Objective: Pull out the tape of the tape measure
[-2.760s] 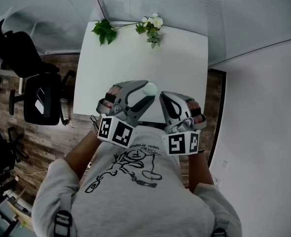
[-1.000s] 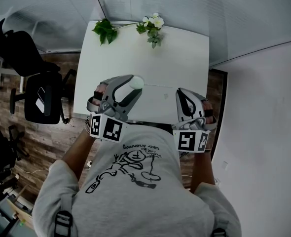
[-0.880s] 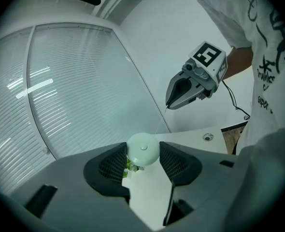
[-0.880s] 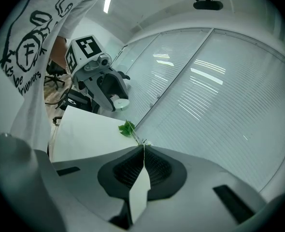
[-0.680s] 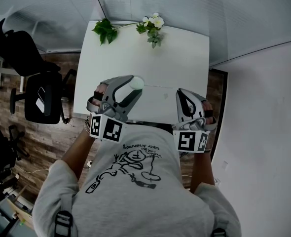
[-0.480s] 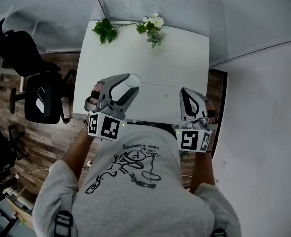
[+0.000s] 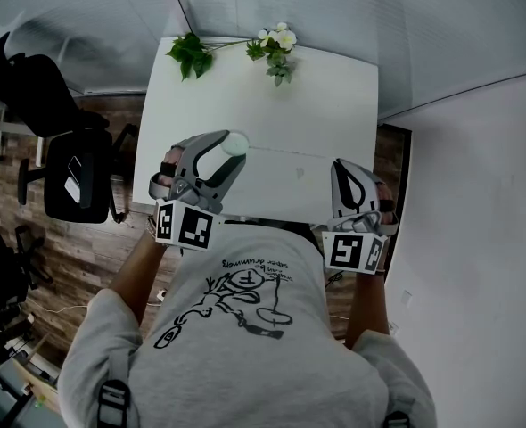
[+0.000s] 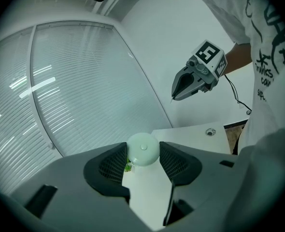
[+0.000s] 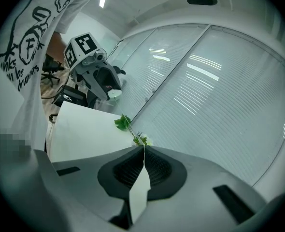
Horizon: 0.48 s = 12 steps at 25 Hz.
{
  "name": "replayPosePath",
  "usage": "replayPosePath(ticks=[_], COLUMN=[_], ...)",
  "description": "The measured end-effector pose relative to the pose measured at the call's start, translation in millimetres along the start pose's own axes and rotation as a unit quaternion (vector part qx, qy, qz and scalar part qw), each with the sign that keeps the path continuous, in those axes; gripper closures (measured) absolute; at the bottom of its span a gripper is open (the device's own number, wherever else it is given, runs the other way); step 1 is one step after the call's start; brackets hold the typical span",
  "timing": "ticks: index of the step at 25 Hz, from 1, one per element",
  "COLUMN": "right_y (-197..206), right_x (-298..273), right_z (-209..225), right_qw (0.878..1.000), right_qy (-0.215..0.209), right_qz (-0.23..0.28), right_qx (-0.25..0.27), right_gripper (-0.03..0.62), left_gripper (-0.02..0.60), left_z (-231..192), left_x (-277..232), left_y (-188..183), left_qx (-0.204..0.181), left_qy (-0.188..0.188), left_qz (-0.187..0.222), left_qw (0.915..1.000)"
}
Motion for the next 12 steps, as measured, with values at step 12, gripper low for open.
replayPosePath(ticks=[12], right_y=[10.1], right_x=[7.0], right_z=[5.6], right_qw=[1.000], right_qy=[0.012], right_qz=[-0.015], right_qx=[0.002], right_gripper=[0.579], left_gripper=[0.347], left_z=[-0.1], left_x=[3.8], left_y=[5.0], left_qx=[-0.004], left_qy=[0.000], left_qz=[-0.006], left_qw=[1.0000])
Point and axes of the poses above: the fingertips, and each gripper's own axes: x backward along the fingers, z to its right, y out of its underside, the point moved 8 cm from there along x, backward along the fingers, and after that the axes turned 15 degrees about z, right-handed, at the moved point
